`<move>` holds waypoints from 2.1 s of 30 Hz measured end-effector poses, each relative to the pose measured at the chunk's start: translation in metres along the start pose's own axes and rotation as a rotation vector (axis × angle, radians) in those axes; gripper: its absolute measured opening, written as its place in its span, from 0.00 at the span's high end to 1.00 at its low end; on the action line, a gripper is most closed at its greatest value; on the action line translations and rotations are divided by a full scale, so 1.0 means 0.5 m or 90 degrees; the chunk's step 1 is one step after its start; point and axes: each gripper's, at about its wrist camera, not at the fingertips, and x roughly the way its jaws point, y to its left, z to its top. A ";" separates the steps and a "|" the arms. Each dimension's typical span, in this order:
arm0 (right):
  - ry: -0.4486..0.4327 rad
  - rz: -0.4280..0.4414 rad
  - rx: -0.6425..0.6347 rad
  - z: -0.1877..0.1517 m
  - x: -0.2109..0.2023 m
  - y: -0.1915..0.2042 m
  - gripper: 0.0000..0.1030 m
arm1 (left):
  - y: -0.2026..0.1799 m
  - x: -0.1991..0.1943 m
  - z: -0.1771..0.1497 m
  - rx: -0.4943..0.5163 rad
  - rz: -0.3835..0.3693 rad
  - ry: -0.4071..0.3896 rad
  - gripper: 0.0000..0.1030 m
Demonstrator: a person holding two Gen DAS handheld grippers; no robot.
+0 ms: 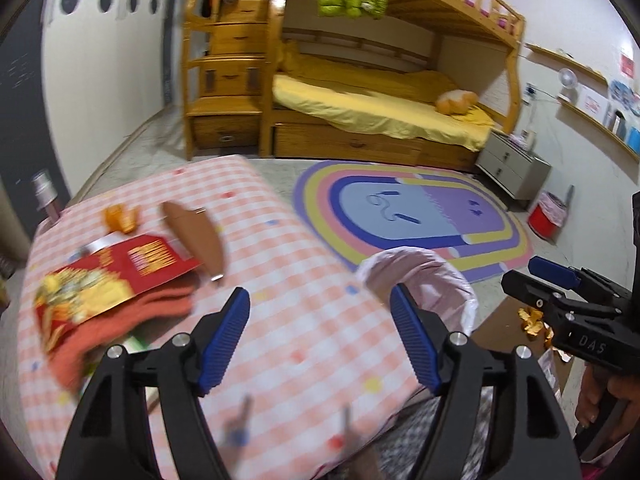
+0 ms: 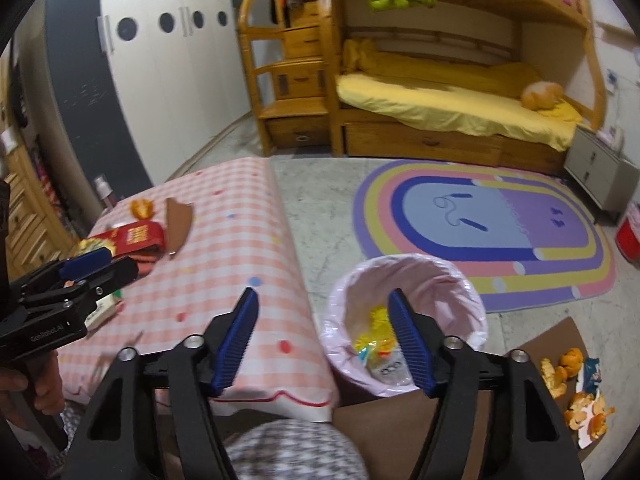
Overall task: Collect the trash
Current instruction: 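Grasp the cardboard sheet with the left gripper and lift it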
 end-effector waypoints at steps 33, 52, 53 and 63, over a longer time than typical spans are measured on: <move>0.066 0.105 -0.133 0.051 0.137 0.298 0.34 | 0.347 0.042 -0.041 0.022 0.184 0.057 0.33; 0.051 0.122 -0.136 0.043 0.096 0.286 0.34 | 0.369 -0.138 0.024 -0.119 0.143 -0.041 0.89; 0.050 0.122 -0.137 0.041 0.094 0.285 0.34 | 0.366 -0.152 0.027 -0.123 0.147 -0.032 0.89; 0.053 0.126 -0.133 0.025 0.082 0.275 0.34 | 0.377 -0.098 0.001 -0.131 0.131 0.056 0.84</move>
